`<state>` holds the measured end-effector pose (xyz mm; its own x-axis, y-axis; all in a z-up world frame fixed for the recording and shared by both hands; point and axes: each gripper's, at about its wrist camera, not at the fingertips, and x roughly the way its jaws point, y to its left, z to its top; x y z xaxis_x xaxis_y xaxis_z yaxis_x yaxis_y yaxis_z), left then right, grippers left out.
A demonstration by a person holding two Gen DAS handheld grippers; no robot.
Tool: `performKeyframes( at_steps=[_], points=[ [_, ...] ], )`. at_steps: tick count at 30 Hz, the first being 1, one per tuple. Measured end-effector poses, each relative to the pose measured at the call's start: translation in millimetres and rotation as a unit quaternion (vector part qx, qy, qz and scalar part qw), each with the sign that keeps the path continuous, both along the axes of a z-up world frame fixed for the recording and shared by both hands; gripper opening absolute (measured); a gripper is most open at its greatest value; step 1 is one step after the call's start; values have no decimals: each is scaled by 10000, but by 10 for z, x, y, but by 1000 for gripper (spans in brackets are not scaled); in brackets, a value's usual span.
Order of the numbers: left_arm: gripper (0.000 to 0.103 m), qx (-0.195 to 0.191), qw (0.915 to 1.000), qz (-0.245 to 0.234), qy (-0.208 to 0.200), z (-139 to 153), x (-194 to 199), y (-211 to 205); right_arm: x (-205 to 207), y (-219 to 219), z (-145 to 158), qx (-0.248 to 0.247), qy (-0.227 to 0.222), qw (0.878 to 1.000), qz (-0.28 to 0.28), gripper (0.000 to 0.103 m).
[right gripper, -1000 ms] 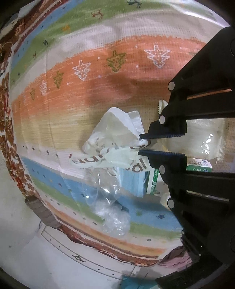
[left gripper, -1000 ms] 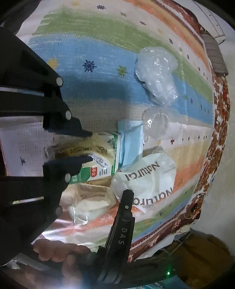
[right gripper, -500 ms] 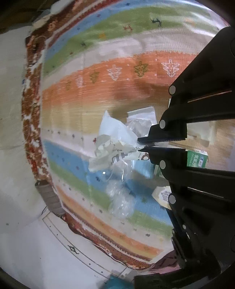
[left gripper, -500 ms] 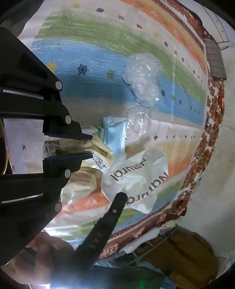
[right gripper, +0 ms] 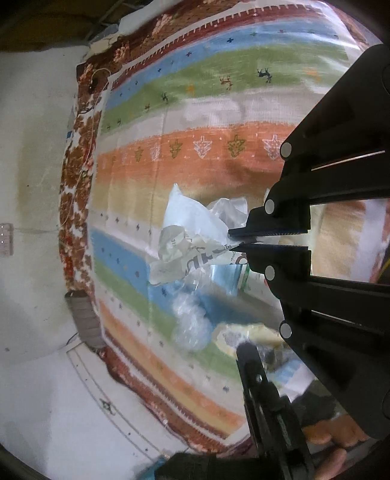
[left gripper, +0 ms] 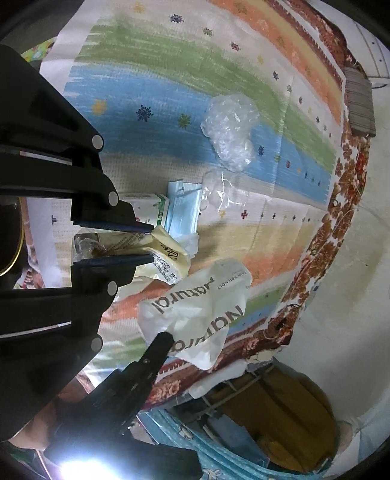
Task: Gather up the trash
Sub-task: 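Carry both held pieces of trash back over the bin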
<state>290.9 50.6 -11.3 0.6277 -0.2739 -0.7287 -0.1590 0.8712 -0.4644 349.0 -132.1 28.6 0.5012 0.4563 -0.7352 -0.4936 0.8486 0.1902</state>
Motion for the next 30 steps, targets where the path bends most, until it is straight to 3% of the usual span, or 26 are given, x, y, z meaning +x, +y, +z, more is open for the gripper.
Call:
performKeyframes(
  at_steps=[4, 8, 15, 26, 30],
  points=[
    [13, -201, 9998, 64, -54, 91, -113, 56, -274, 36, 279, 102, -304, 9993, 215, 3],
    [13, -220, 9997, 106, -59, 196, -212, 78, -454, 29, 367, 54, -486, 9984, 272, 3],
    [13, 120, 9998, 0, -162, 387, -370, 14, -714, -122, 464, 232, -468, 9983, 271, 4],
    [13, 272, 9987, -33, -432, 589, -652, -119, -1172, -292, 504, 229, -448, 9981, 347, 4],
    [13, 133, 9990, 3, -433, 588, -768, -106, -1290, -327, 496, 262, -419, 9982, 344, 4]
  ],
)
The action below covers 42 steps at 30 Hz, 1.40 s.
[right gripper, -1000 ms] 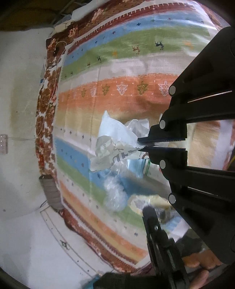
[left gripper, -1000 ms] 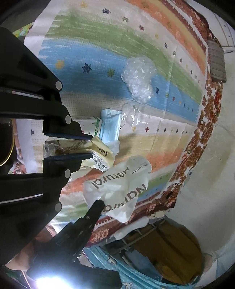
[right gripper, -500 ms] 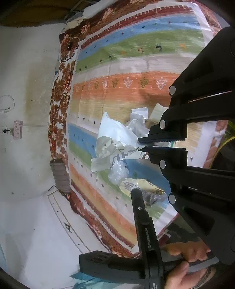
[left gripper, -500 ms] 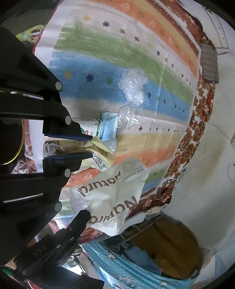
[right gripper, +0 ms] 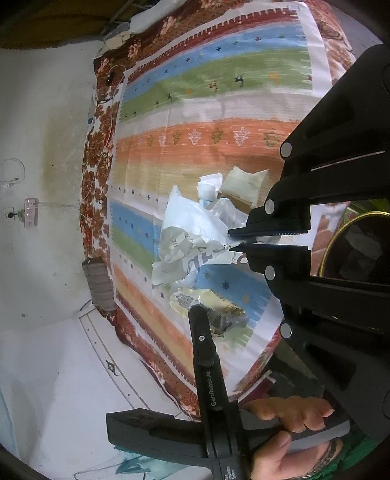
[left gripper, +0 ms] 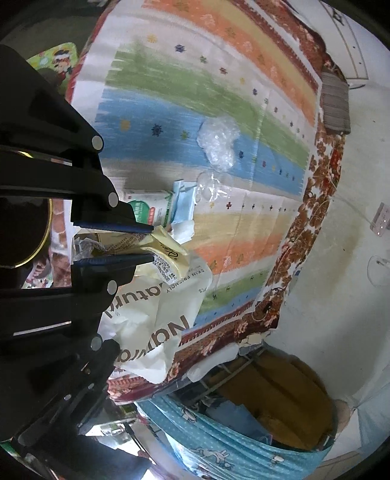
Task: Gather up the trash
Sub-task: 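Carry both held pieces of trash back over the bin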
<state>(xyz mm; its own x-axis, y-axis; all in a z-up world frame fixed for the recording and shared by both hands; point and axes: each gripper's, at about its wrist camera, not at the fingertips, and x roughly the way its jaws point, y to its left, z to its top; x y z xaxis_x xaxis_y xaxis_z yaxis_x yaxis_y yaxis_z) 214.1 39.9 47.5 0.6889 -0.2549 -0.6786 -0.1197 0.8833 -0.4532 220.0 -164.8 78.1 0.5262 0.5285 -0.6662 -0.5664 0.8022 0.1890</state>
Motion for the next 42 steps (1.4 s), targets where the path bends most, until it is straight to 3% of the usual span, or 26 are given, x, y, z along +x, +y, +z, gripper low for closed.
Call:
performKeyframes(
  at_steps=[17, 24, 32, 38, 42],
  points=[
    [13, -180, 9998, -61, -43, -62, -575, -58, -550, -147, -261, 33, 314, 9995, -13, 4],
    [13, 78, 9996, -79, -250, -69, -935, -202, -830, -170, -432, -11, 476, 9989, 40, 4],
    [13, 171, 9998, 53, -18, -246, -1132, -217, -1126, -195, -688, -196, 791, 9966, 101, 4],
    [13, -26, 9994, 190, 287, -440, -1271, -191, -1250, -288, -889, -293, 1118, 9933, -15, 4],
    [13, 187, 9984, 178, 512, -569, -1350, -309, -1320, -292, -955, -409, 1162, 9924, -62, 4]
  ],
)
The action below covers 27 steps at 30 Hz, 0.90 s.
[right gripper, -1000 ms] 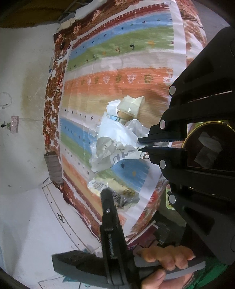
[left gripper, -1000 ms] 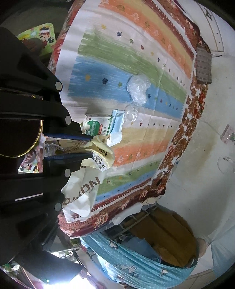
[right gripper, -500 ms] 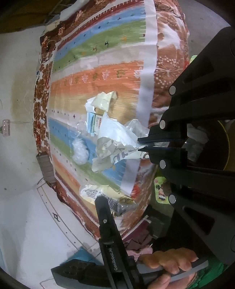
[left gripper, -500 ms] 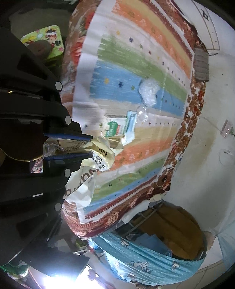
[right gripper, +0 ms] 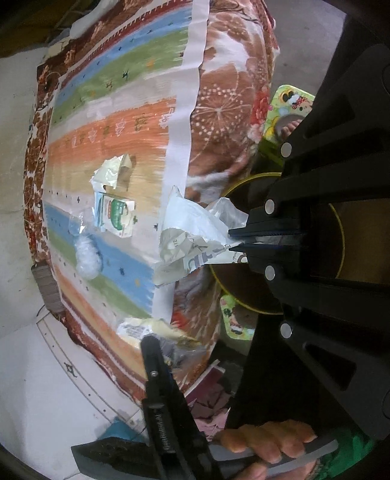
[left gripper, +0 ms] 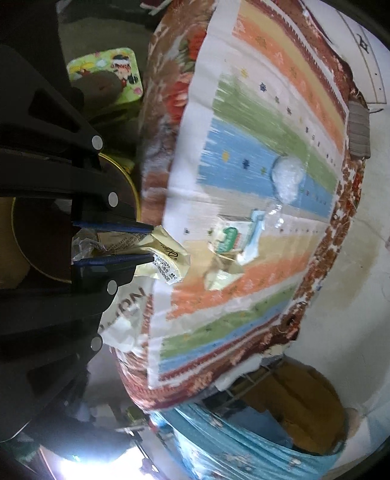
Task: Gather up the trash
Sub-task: 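Carry both held pieces of trash back over the bin, then open both tools above the bin to release the trash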
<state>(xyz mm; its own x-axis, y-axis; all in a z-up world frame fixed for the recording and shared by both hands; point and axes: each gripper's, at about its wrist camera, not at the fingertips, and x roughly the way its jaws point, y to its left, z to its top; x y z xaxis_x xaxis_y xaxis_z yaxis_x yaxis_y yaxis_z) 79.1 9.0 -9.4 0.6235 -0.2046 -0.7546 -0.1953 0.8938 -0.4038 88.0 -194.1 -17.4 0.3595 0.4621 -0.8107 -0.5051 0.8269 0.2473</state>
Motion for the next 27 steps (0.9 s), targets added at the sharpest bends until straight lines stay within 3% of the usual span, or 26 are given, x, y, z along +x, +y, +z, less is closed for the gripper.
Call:
performKeyframes(
  at_steps=[6, 9, 13, 15, 16, 17, 18, 20, 27],
  points=[
    [13, 54, 9986, 36, 517, -275, -63, -75, -65, 33, -325, -58, 627, 9980, -101, 4],
    [13, 192, 9971, 48, 732, -395, -62, -133, -63, 69, -427, -217, 740, 9969, -150, 4],
    [13, 70, 9961, 65, 881, -470, -24, -121, -55, 94, -516, -331, 885, 9954, -181, 4],
    [16, 9, 9959, 6, 910, -488, -8, -132, -27, 81, -544, -282, 987, 9945, -204, 4],
    [24, -23, 9957, -60, 920, -499, 0, -147, -7, 79, -560, -277, 1046, 9939, -229, 5],
    [38, -27, 9955, -88, 939, -509, 7, -157, 12, 66, -578, -293, 1091, 9932, -297, 10],
    [43, -22, 9956, -61, 933, -509, 5, -141, 33, 53, -583, -291, 1109, 9928, -359, 24],
    [46, -31, 9958, 25, 911, -492, 10, -100, 64, 12, -562, -196, 1120, 9925, -443, 33],
    [50, -230, 9955, 385, 831, -391, 114, 176, 169, -64, -533, 53, 1241, 9907, -559, 42]
  ],
)
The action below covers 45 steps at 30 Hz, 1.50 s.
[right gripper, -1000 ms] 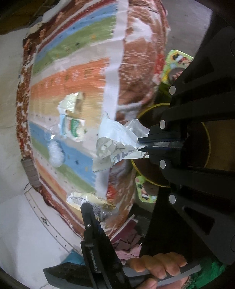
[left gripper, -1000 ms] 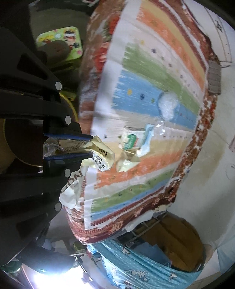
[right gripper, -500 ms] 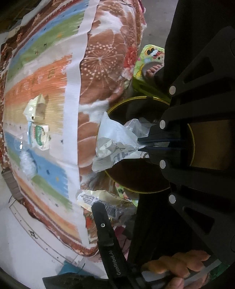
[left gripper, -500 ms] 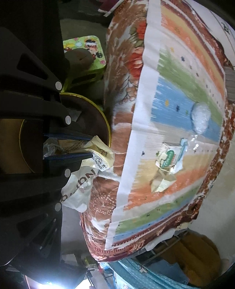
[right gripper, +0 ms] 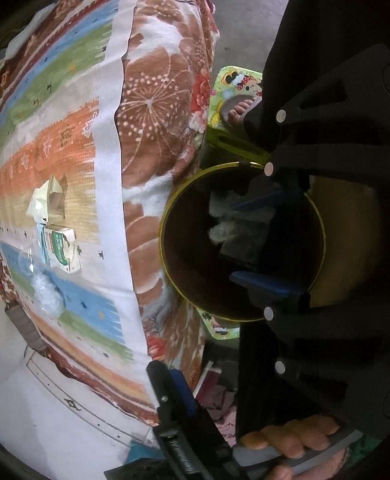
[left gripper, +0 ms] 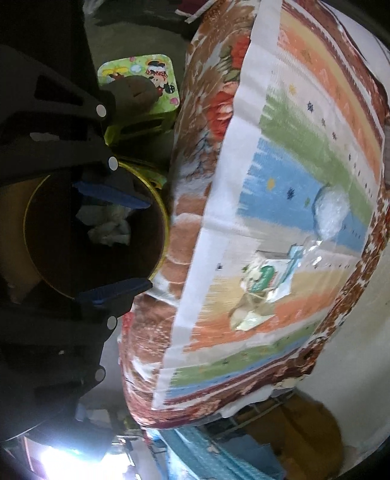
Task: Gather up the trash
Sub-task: 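Open both tools above the bin to release the trash, then move both tools forward over the white carton and translucent bag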
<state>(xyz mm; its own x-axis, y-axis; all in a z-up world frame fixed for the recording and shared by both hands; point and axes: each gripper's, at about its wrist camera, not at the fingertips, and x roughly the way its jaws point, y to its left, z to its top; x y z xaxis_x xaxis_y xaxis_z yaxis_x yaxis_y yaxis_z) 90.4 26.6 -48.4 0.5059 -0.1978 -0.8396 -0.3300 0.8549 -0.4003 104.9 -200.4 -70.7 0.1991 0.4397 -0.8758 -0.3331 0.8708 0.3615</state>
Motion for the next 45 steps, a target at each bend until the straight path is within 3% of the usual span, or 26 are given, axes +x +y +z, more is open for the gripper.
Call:
performKeyframes(
  at_steps=[4, 8, 13, 17, 21, 23, 29, 33, 38, 41, 45],
  points=[
    [55, 87, 9999, -65, 36, 17, 75, -23, 46, 7, 46, -42, -91, 9999, -32, 43],
    [55, 214, 9998, -62, -8, 56, 71, -9, 66, 68, 267, -426, -823, 9957, 99, 50],
    [62, 427, 9987, 65, -283, 195, -32, 79, 196, 23, 402, -668, -1214, 9903, 95, 60],
    [66, 460, 9986, 45, -257, 220, 29, 101, 347, 7, 389, -687, -1088, 9917, 40, 62],
    [73, 858, 9957, -295, -179, 310, 203, 65, 501, 32, 528, -684, -1308, 9890, 41, 70],
    [79, 896, 9952, -325, -219, 349, 235, 93, 625, 20, 598, -579, -1364, 9890, -36, 73],
    [84, 1171, 9912, -615, -69, 364, 541, 111, 963, 76, 705, -545, -1502, 9871, -48, 76],
    [86, 1067, 9924, -607, -81, 380, 734, 156, 1261, 85, 745, -430, -1449, 9882, -251, 76],
    [95, 1099, 9912, -730, -44, 346, 919, 66, 1548, 143, 692, -382, -1333, 9899, -307, 77],
    [97, 1179, 9905, -705, -63, 317, 1005, 24, 1699, 185, 668, -215, -1223, 9916, -364, 82],
    [97, 1759, 9816, -722, -170, 304, 1113, -76, 1910, 291, 637, -390, -1322, 9896, -404, 82]
  ],
)
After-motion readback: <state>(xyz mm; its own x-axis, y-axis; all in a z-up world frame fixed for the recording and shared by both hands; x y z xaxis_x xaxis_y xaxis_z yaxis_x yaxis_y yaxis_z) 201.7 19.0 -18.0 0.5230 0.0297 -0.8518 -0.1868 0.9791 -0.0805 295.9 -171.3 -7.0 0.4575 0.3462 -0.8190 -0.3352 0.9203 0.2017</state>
